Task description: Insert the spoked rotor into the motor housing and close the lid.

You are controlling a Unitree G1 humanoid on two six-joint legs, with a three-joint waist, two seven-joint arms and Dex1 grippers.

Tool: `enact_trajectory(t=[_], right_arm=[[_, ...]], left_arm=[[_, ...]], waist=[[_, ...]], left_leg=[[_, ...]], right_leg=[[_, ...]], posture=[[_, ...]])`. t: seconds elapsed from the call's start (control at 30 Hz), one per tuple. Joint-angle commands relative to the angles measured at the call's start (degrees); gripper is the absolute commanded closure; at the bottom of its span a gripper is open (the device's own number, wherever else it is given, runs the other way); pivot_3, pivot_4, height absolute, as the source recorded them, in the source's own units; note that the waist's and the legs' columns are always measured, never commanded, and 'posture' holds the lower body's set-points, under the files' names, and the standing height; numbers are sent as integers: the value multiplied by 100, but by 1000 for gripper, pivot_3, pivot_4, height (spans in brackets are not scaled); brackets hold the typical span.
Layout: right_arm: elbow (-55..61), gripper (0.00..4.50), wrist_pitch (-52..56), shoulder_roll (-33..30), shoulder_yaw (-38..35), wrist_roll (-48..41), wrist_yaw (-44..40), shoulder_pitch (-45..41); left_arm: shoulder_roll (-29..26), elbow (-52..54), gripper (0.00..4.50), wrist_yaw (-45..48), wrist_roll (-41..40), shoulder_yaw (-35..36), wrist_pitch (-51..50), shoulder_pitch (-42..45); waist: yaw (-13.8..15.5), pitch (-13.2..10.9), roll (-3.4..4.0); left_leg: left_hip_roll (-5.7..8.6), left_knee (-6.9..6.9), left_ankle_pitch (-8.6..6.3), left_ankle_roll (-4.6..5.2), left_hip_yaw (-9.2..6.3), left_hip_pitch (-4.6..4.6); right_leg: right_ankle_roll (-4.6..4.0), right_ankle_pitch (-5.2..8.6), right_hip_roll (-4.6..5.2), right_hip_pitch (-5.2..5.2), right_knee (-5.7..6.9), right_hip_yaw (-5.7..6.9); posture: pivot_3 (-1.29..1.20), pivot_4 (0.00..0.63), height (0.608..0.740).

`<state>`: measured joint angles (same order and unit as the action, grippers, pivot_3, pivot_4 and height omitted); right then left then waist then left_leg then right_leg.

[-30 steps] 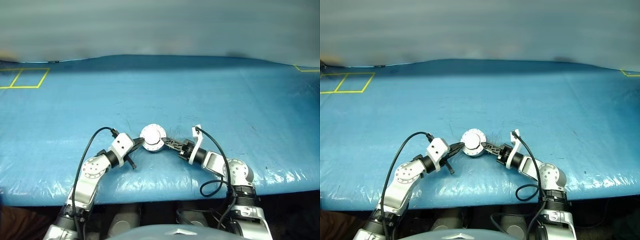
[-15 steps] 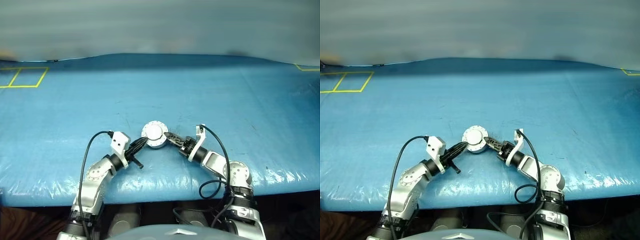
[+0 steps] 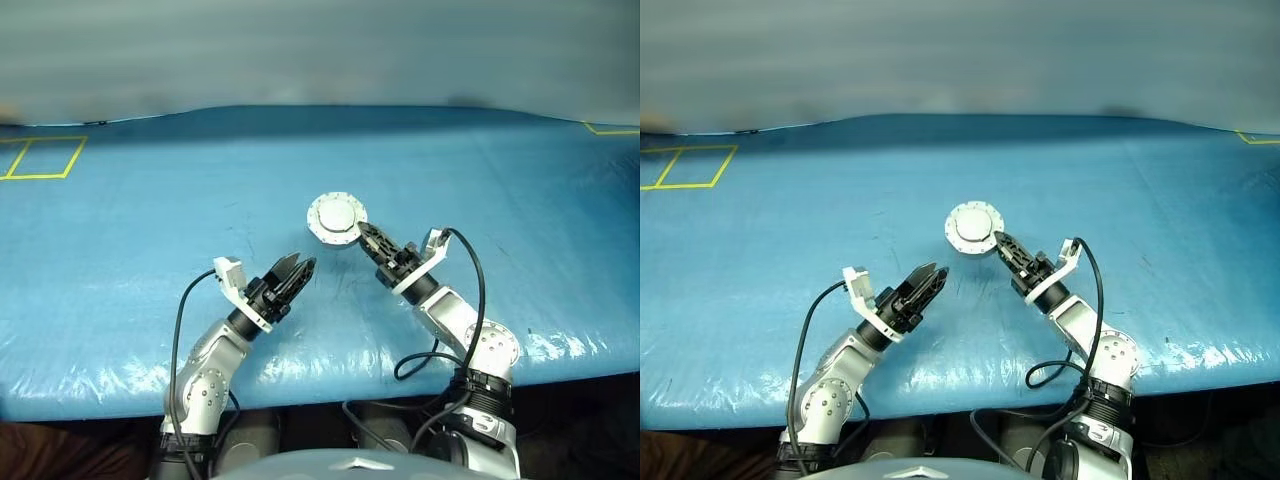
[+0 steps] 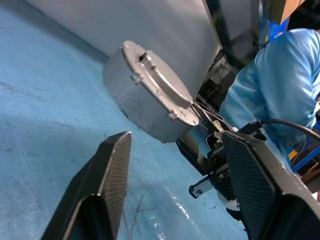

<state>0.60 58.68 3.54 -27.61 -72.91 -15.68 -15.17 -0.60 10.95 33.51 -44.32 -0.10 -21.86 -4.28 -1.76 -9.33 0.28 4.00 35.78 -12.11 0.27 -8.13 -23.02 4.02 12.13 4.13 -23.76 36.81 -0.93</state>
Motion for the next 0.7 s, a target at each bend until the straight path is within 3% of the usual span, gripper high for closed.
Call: enact_trajectory(t=[0.03,0.27,0.7], right_arm=[[547,3314,-34,47,233,-559,48,-143],[850,3314,-30,-94,752,-564,81,64],[1027,3314,60,-239,1244,-791,18,354]], left_arm=[[85,122,41,-319,-513,204,-456,98],[313,183,41,-439,-1917,512,-1320,163],[699,-323,41,-703,-2535,904,-1260,473]], waist=[[-1,-1,-1],[-9,-1,-2],[17,-3,-5]], left_leg=[[0,0,0,0,0,0],[1,3,-1,2,1,-2],[-1,7,-1,2,3,-4]], right_leg=[[0,0,0,0,0,0],[0,0,0,1,-3,1],[-31,17,-2,1,-3,-1]], posture=[[0,150,740],[0,150,740],[0,150,740]])
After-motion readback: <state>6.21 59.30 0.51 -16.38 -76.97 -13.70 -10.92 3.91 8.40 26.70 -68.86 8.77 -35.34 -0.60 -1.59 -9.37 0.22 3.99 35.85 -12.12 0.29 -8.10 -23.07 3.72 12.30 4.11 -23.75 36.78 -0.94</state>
